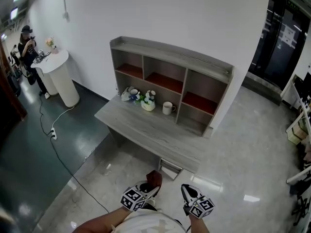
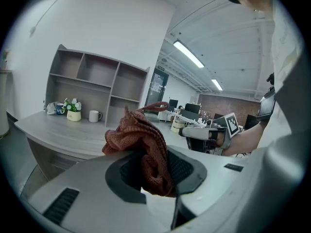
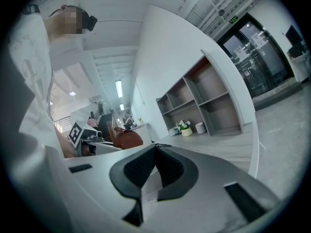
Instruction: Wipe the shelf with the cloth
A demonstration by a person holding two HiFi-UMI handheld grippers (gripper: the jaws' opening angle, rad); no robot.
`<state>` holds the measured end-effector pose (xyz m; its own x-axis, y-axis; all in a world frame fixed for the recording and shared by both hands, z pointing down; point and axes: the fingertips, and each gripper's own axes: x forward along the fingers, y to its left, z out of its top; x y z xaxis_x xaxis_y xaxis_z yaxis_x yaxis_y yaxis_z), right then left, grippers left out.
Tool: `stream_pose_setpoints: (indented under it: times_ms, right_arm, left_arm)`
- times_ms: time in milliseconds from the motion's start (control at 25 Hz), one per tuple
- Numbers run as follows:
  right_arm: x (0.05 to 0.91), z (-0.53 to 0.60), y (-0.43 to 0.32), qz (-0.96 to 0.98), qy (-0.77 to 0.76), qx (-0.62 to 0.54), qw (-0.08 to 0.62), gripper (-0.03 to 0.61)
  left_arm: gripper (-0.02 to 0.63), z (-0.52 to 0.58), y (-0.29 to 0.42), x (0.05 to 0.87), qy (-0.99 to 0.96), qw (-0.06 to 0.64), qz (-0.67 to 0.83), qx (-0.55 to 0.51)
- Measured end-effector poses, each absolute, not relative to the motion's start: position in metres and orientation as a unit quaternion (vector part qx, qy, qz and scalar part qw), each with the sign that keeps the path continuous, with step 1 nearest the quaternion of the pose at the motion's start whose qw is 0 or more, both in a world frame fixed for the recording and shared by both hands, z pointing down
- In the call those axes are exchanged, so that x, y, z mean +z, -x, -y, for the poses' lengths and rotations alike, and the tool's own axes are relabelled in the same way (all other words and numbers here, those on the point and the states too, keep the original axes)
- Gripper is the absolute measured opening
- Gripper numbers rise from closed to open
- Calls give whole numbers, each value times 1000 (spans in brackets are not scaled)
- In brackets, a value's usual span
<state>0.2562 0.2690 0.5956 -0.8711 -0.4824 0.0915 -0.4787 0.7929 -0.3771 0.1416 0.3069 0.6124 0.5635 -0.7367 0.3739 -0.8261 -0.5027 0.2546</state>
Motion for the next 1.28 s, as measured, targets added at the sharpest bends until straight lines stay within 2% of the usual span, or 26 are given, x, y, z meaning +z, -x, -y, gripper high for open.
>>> stream_pose_setpoints:
  times_ms: [400, 1280]
  right_arm:
    - [602, -228, -261, -942, 267, -204, 1, 5]
    - [591, -56, -272, -927, 321, -196, -2, 5]
  left_arm:
    - [104, -264, -138, 625, -855, 221, 457, 108]
    - [104, -71, -140, 616, -873, 250, 411, 84]
